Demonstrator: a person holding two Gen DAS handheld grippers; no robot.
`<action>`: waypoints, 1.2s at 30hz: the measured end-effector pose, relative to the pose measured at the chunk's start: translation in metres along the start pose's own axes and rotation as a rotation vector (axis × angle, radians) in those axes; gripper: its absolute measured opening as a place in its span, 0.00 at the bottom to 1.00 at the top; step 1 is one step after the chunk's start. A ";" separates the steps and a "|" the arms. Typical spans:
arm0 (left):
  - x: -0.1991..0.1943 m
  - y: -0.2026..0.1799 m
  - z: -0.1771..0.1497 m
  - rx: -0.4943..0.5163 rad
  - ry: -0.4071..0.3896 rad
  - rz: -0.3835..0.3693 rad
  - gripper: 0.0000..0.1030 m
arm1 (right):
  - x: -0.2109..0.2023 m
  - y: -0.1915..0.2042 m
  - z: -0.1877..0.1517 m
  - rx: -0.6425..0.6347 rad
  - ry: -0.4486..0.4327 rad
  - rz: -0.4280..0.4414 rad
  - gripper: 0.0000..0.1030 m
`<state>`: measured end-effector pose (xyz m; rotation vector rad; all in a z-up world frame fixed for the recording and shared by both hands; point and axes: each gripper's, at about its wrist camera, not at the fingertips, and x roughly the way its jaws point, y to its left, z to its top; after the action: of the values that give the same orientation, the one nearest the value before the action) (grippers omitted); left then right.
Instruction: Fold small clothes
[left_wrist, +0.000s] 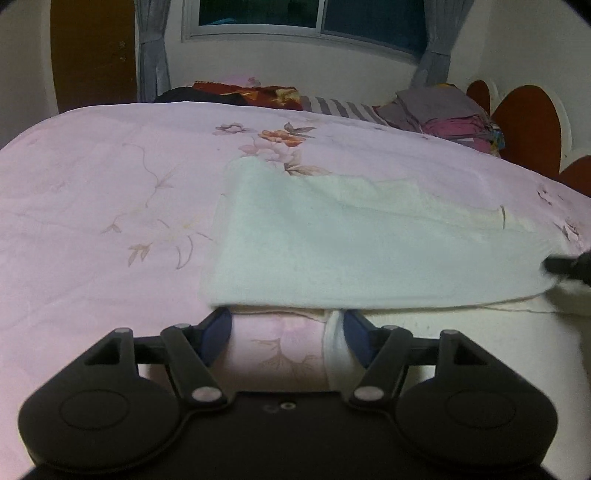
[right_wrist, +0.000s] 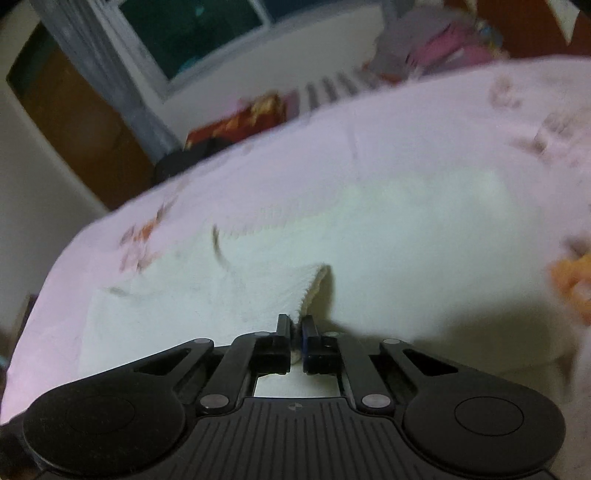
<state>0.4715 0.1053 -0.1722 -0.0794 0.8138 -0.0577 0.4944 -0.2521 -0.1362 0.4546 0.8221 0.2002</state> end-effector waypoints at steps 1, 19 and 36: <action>-0.002 0.003 0.000 -0.007 0.002 -0.008 0.64 | -0.010 -0.006 0.003 0.007 -0.032 -0.019 0.04; 0.004 0.003 0.011 0.022 0.024 -0.083 0.36 | -0.062 -0.064 0.027 0.014 -0.157 -0.168 0.04; 0.006 0.002 0.012 0.056 0.036 -0.083 0.37 | -0.053 -0.089 -0.006 0.032 -0.058 -0.204 0.04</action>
<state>0.4846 0.1074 -0.1684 -0.0592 0.8445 -0.1611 0.4541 -0.3469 -0.1462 0.4022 0.8103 -0.0148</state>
